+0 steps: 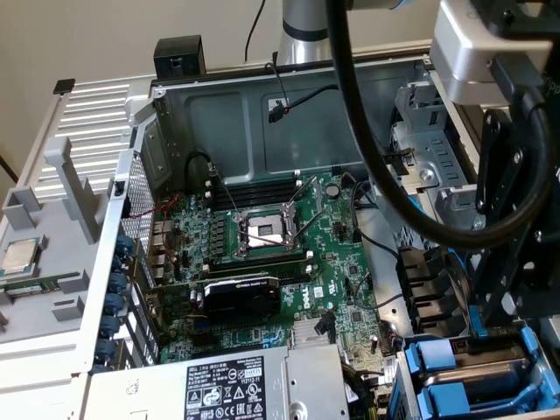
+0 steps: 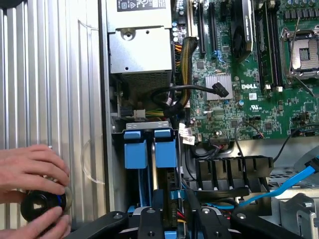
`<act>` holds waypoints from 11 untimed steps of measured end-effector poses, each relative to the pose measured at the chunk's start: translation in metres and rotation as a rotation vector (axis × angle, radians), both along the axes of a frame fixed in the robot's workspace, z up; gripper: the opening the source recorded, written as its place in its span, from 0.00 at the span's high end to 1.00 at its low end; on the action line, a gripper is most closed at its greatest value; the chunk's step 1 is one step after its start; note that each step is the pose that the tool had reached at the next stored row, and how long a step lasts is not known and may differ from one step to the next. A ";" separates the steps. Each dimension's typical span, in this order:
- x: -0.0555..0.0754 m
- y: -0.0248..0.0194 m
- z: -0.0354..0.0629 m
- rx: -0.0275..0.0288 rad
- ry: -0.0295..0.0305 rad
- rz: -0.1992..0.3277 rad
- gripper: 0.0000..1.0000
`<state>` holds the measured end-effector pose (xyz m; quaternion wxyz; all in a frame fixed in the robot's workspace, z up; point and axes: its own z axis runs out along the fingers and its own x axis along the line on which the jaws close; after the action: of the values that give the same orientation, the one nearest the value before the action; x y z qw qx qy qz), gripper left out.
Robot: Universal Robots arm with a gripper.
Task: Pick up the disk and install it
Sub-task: 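Insert the second disk wire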
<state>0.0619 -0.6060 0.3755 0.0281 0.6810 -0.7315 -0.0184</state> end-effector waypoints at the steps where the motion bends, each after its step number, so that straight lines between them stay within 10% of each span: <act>1: 0.000 0.0000 0.0000 0.0000 0.0000 0.000 0.69; 11: 0.000 0.0000 0.0000 0.0000 0.0000 0.000 0.89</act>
<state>0.0619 -0.6060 0.3755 0.0281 0.6811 -0.7315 -0.0184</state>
